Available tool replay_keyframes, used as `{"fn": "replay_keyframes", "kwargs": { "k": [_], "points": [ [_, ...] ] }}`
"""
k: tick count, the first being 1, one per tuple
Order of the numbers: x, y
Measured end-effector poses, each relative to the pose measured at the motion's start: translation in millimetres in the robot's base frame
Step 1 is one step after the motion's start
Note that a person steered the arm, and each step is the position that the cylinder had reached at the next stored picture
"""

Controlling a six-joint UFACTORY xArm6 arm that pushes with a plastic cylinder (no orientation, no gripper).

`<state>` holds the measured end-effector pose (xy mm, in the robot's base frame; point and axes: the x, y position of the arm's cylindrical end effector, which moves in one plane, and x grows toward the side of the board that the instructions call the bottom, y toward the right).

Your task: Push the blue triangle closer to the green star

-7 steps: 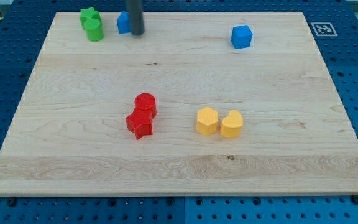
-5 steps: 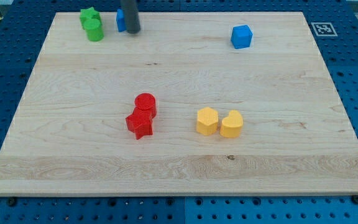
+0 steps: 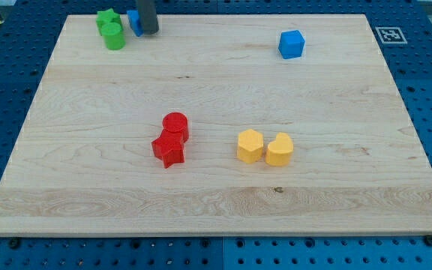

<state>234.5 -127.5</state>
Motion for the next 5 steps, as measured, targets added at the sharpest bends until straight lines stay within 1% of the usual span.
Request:
{"fn": "replay_keyframes", "kwargs": {
  "k": [1, 2, 3, 4, 5],
  "points": [
    [-14.4, 50.8],
    [-24.6, 15.4],
    [-23.2, 0.6],
    [-23.1, 0.2],
    [-11.1, -8.1]
  ]
}}
